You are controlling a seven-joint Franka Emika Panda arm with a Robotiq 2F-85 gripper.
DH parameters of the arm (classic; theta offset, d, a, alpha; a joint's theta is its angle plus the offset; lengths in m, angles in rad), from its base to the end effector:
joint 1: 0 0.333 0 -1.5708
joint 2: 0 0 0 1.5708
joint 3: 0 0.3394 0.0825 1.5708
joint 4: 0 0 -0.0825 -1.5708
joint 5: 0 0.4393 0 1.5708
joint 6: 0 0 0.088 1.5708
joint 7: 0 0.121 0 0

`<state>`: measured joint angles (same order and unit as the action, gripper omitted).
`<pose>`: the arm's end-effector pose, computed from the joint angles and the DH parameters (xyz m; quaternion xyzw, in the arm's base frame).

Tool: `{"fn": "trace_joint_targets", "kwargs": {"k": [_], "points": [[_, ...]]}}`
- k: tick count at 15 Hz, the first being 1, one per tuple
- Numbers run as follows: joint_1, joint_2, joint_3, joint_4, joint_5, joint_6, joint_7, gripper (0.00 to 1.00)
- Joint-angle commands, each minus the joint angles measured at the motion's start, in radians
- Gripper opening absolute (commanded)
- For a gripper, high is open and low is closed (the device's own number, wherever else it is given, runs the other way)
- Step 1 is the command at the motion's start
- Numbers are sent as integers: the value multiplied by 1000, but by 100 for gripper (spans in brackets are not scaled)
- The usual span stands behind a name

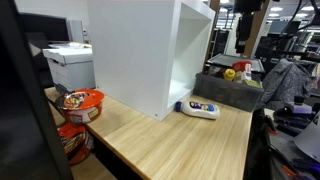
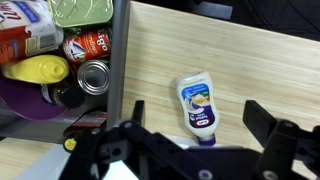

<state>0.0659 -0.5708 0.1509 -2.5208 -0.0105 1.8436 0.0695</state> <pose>0.3909 0.0848 0.4452 0.9955 0.0611 -0.0493 0.0525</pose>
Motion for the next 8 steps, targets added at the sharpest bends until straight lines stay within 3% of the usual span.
{"fn": "trace_joint_targets", "kwargs": {"k": [1, 8], "points": [[13, 2, -11, 2, -6, -2, 6, 100], [23, -5, 27, -57, 2, 99, 92, 100]]}}
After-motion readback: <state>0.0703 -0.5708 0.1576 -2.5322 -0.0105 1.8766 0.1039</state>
